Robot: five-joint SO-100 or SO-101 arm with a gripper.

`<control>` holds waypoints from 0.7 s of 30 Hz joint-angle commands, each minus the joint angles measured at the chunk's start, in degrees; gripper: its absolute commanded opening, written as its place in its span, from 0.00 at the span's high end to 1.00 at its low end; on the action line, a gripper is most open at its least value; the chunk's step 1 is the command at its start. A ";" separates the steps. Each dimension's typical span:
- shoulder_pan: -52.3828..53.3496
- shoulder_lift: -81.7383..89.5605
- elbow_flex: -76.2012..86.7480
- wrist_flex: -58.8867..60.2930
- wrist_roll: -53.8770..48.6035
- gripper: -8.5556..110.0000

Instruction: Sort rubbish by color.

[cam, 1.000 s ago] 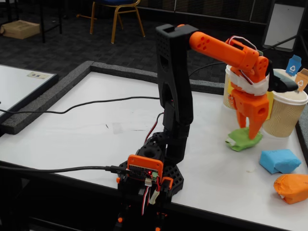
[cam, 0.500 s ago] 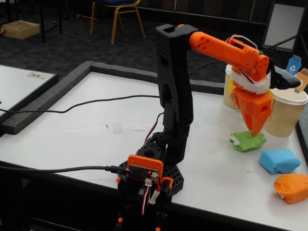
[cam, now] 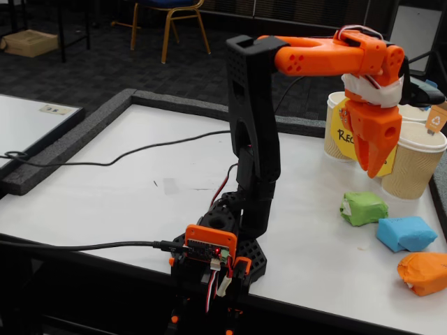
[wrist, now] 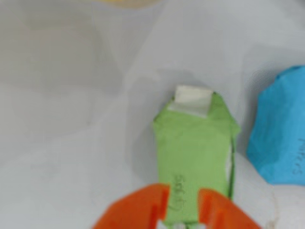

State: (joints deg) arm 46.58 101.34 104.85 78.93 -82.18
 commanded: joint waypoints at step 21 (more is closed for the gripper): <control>7.03 -6.77 2.02 -8.61 0.18 0.76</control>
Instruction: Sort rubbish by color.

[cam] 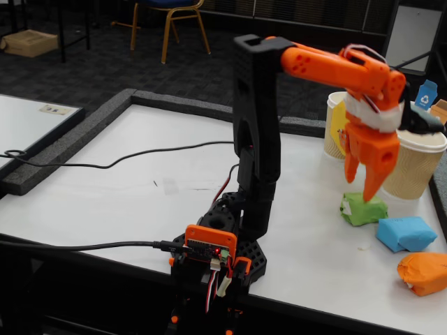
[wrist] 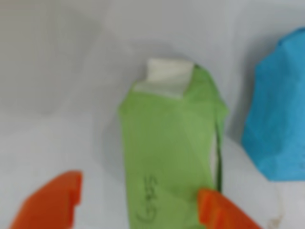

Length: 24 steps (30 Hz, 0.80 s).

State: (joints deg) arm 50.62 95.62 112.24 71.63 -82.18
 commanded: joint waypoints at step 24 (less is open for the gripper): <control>3.96 -8.70 -17.05 2.55 1.85 0.93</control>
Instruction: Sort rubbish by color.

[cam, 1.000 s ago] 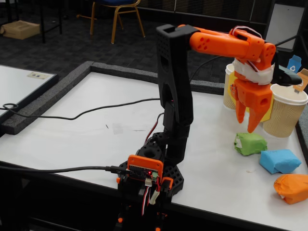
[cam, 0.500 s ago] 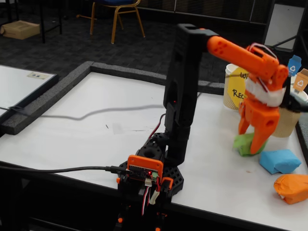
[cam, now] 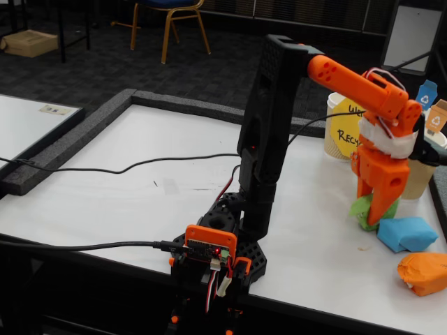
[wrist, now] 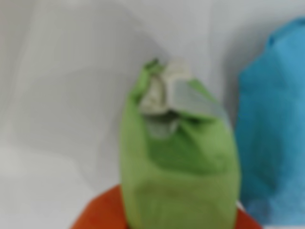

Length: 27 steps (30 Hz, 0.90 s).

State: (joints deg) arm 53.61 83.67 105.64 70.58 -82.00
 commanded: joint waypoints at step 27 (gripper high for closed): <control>-8.53 53.17 -12.30 24.79 16.08 0.93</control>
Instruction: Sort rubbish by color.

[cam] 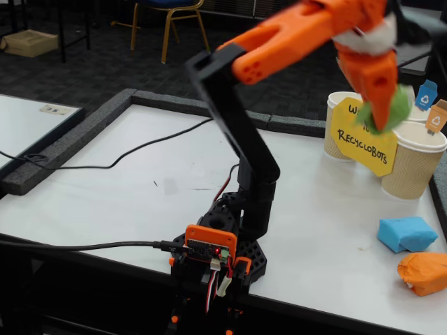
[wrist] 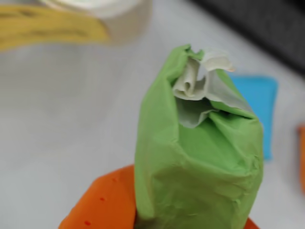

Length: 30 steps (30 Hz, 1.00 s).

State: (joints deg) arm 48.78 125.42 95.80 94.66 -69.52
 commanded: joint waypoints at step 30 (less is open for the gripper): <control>-25.84 25.14 -9.32 5.19 16.96 0.93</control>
State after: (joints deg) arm 23.82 149.59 93.52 99.76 -53.79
